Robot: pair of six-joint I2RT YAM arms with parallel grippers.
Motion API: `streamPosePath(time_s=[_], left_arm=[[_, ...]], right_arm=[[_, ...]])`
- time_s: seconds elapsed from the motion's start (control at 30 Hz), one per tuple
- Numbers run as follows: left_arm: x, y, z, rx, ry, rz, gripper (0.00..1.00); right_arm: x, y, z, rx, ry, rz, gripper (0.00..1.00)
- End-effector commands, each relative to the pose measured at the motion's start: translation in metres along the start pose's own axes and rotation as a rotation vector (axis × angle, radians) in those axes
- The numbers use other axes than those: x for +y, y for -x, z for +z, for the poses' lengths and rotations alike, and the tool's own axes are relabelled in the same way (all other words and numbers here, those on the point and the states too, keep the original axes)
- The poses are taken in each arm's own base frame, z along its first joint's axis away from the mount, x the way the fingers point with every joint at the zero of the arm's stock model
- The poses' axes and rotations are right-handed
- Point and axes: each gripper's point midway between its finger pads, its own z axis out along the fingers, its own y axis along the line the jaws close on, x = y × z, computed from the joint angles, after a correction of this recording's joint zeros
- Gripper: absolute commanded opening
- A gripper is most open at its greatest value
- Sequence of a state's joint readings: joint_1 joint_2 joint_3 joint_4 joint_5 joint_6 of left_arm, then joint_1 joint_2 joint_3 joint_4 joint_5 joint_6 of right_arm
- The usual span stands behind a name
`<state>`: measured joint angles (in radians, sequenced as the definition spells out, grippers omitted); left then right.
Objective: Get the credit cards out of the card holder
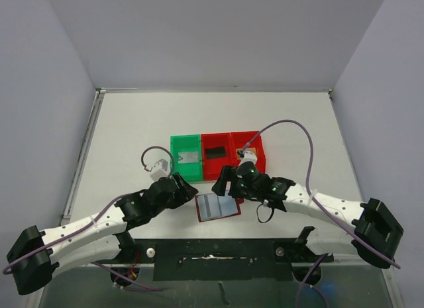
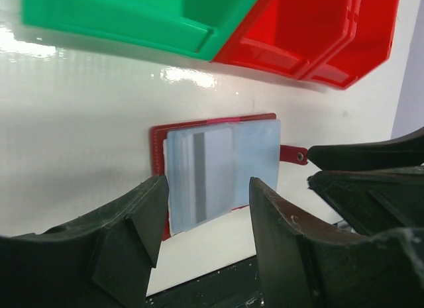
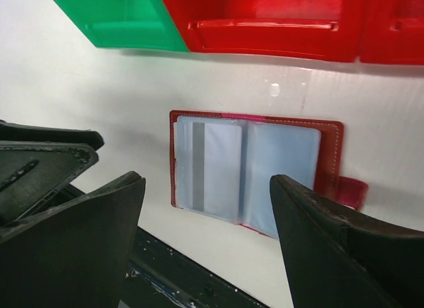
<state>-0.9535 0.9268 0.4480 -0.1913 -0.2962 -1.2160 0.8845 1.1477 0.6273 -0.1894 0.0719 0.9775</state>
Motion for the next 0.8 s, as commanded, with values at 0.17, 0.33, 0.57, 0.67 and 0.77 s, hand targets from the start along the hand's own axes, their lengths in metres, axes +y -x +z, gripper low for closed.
streamPosePath(time_s=[0.17,0.33,0.57,0.67,0.77], left_arm=[[0.024,0.029,-0.022,-0.137,0.076,-0.074,0.62],[0.026,0.029,-0.024,-0.129,0.077,-0.065,0.73],[0.023,0.027,-0.024,-0.118,0.07,-0.059,0.78],[0.022,0.027,-0.023,-0.117,0.071,-0.057,0.78],[0.021,0.027,-0.022,-0.117,0.07,-0.052,0.78]], right_arm=[[0.017,-0.008,0.029,0.057,-0.177,-0.205,0.76],[0.024,-0.018,0.04,0.104,-0.197,-0.27,0.76],[0.023,-0.028,0.052,0.149,-0.226,-0.299,0.78],[0.02,-0.03,0.054,0.161,-0.236,-0.302,0.77],[0.02,-0.033,0.055,0.172,-0.239,-0.303,0.76]])
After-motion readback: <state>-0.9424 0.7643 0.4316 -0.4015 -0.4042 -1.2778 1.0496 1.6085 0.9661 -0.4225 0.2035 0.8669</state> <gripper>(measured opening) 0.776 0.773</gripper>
